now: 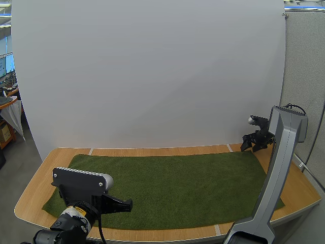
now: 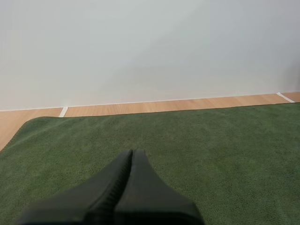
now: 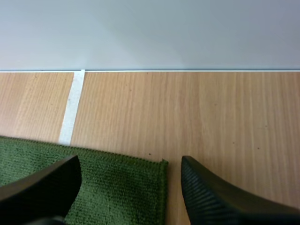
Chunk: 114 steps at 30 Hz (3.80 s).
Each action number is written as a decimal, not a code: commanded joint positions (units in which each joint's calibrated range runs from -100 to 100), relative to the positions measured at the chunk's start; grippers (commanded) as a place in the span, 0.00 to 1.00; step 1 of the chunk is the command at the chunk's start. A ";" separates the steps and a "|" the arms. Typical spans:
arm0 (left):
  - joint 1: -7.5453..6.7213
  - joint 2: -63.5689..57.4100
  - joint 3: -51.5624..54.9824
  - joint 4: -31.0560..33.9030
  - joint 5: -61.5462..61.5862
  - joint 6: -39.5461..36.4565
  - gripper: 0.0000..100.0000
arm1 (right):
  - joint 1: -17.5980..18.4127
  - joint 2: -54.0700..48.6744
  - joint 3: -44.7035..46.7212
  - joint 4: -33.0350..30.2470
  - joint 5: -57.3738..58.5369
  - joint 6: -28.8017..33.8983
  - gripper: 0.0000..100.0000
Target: Fold the towel
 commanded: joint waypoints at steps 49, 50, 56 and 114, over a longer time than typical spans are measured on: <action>-0.18 -0.22 0.00 0.01 -0.47 -0.39 0.00 | 0.05 -2.31 -0.17 -3.58 -1.75 -1.51 0.80; -0.18 -0.22 0.00 0.01 -0.47 -0.39 0.00 | 0.05 -3.03 -0.17 -3.58 -1.75 -1.65 0.93; -0.18 -0.22 0.00 0.01 -0.47 -0.39 0.00 | -0.17 -4.31 -0.17 -3.95 -1.75 -1.65 1.00; -0.18 -0.22 0.00 0.01 -0.47 -0.39 0.00 | -0.17 0.54 0.30 2.87 7.18 -5.72 0.16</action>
